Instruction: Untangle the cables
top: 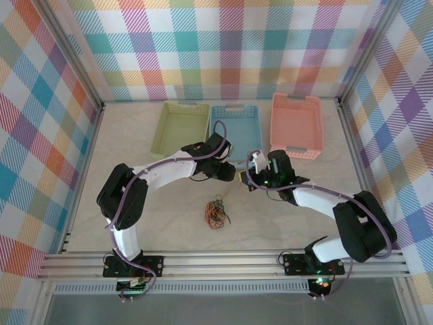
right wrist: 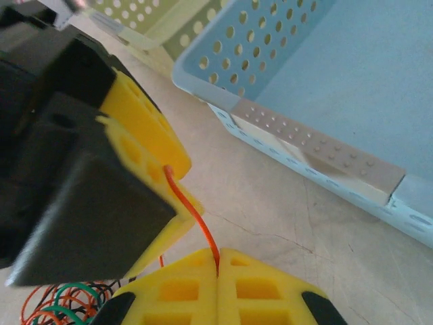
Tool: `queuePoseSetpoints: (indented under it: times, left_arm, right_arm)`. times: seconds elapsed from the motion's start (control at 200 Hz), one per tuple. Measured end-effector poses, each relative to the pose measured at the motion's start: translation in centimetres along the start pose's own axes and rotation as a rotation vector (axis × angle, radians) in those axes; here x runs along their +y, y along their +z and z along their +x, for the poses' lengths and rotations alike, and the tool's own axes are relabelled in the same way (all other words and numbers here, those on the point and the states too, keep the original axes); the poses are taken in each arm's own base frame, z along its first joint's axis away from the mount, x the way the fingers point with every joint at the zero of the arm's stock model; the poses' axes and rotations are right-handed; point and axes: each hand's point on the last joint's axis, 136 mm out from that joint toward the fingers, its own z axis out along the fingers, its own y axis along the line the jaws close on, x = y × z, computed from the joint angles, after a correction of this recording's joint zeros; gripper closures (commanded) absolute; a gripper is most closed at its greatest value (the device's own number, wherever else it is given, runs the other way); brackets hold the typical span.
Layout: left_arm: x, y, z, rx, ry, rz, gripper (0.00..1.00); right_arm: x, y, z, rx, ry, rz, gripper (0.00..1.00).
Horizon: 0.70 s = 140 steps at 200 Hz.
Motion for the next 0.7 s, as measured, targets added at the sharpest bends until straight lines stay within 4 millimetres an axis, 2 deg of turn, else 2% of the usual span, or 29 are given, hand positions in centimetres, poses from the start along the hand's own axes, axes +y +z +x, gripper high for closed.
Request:
queuePoseSetpoints:
  times: [0.21, 0.415, 0.7]
  left_arm:
    - [0.6, 0.0, -0.2, -0.012, 0.0, -0.036, 0.59]
    - [0.4, 0.0, -0.3, -0.014, -0.003, -0.021, 0.55]
    - [0.2, 1.2, -0.1, 0.011, -0.024, -0.009, 0.57]
  right_arm:
    - [1.0, -0.8, -0.7, -0.054, -0.03, -0.04, 1.0]
    - [1.3, -1.0, -1.2, -0.078, -0.042, -0.05, 1.0]
    - [1.9, -1.6, -1.7, -0.12, -0.05, -0.066, 1.0]
